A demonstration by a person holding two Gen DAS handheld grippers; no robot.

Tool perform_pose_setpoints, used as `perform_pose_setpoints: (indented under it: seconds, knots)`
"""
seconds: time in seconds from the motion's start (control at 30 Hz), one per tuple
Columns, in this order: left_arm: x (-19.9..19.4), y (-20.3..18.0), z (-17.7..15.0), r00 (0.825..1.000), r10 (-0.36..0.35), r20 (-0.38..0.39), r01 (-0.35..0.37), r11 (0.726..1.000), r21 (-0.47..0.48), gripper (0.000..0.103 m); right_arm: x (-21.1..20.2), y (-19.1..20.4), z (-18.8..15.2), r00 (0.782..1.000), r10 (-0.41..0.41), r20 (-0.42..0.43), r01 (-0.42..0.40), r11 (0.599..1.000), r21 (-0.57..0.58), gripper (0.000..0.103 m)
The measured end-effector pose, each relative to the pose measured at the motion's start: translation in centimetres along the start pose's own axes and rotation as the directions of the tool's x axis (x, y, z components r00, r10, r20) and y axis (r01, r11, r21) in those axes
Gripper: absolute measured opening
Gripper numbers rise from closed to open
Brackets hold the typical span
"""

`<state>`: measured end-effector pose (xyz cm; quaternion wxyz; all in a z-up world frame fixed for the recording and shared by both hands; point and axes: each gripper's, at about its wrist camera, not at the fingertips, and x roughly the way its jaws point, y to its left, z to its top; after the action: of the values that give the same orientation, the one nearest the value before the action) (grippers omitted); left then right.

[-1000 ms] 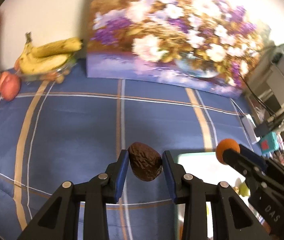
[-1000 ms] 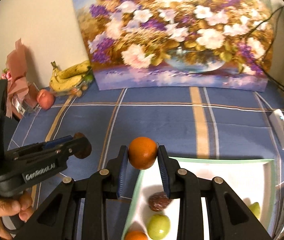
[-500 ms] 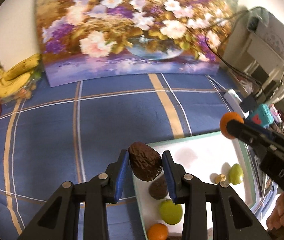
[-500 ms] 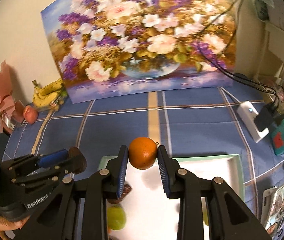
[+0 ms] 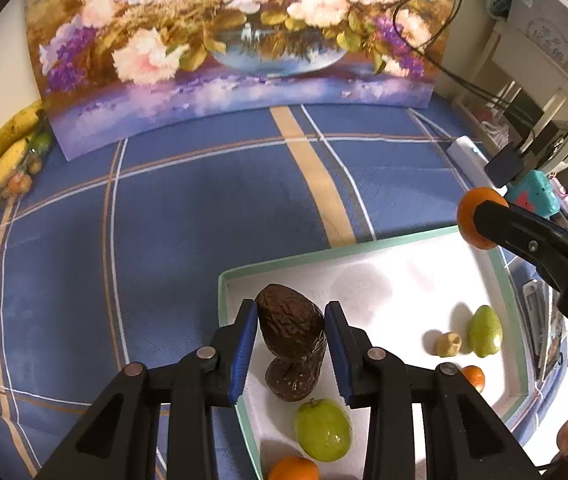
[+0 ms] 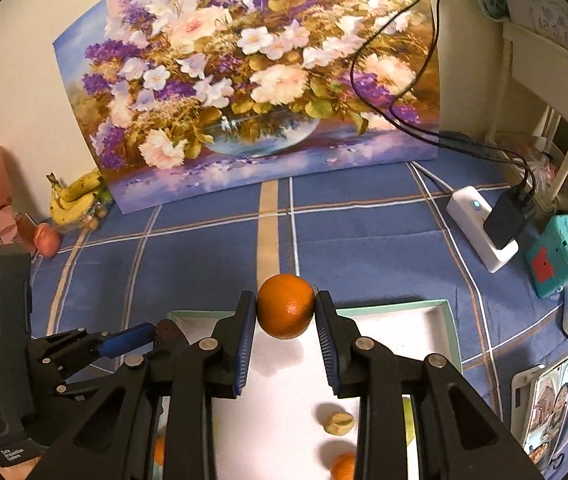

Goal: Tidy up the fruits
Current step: 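Carry the date and orange over the white tray with both grippers, then open both grippers to release the date and orange in the tray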

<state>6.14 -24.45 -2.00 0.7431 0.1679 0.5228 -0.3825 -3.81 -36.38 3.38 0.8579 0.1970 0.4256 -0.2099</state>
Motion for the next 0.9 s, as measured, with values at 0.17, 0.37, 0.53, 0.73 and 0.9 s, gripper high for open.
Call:
perform_pose_setpoints:
  seconds: [0.17,0.37,0.53,0.73,0.9]
  knots:
    - [1.3,-0.1,-0.3,1.000,0.007,-0.026,-0.007,1.000,-0.007,0.037,1.7,-0.8,-0.6,0.999,-0.013,-0.049,0.014,1.000,0.011,0.032]
    - [2.8,-0.3,-0.6,0.998,0.020,-0.056,-0.021,1.000,-0.008,0.037,4.2,-1.2,-1.9,0.992,-0.026,-0.120,0.027,1.000,0.011,0.032]
    - [3.7,0.0,-0.8,0.997,0.017,-0.073,-0.019,1.000,-0.017,0.037,6.1,-1.4,-2.9,0.985,-0.036,-0.171,0.037,0.999,0.006,0.032]
    - [3.8,0.2,-0.8,0.998,0.006,-0.069,-0.008,1.000,-0.028,0.037,7.9,-1.6,-4.0,0.980,-0.038,-0.193,0.040,0.999,0.006,0.032]
    - [3.7,0.2,-0.9,0.997,0.007,-0.073,-0.009,1.000,-0.029,0.037,8.4,-1.8,-4.6,0.978,-0.039,-0.203,0.041,0.999,0.008,0.032]
